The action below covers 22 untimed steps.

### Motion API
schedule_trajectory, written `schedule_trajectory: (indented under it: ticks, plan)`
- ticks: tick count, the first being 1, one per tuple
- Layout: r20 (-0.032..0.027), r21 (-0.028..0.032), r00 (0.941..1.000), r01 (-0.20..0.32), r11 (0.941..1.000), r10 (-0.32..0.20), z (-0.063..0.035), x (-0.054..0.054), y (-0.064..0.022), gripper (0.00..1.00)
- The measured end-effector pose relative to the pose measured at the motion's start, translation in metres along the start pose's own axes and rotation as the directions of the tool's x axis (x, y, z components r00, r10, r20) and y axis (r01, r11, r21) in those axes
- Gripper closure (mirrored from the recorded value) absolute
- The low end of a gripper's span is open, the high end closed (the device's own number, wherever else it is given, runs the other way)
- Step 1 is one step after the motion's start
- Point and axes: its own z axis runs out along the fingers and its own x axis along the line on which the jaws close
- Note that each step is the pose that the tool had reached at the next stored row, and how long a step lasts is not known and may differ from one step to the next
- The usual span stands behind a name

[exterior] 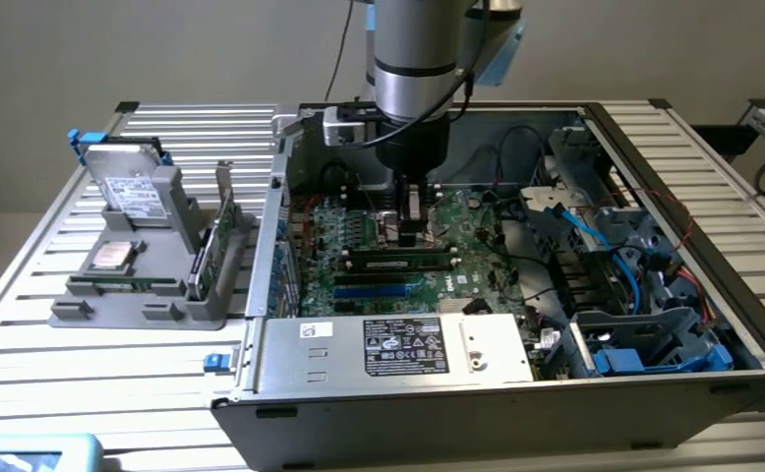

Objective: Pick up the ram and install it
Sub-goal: 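Press down the ram until it locks into place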

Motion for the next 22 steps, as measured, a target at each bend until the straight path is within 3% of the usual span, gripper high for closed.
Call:
schedule_trajectory:
  ticks: [4, 10, 14, 19, 22]
  plan:
    - [-0.0003, -0.0007, 1.0000, -0.006, 1.0000, 0.006, 0.0000, 0.0000, -0.0002, 0.89]
    - [-0.0026, -0.0086, 0.9963, -0.086, 0.9962, 0.086, 0.0001, 0.0000, -0.0002, 0.89]
    - [-0.0050, -0.0148, 0.9888, -0.149, 0.9887, 0.149, 0.0001, 0.0000, -0.0002, 0.89]
    - [-0.0081, -0.0216, 0.9750, -0.222, 0.9748, 0.222, 0.0002, 0.0000, -0.0002, 0.89]
    - [-0.0090, -0.0221, 0.9670, -0.255, 0.9668, 0.254, 0.0002, 0.0000, -0.0002, 0.89]
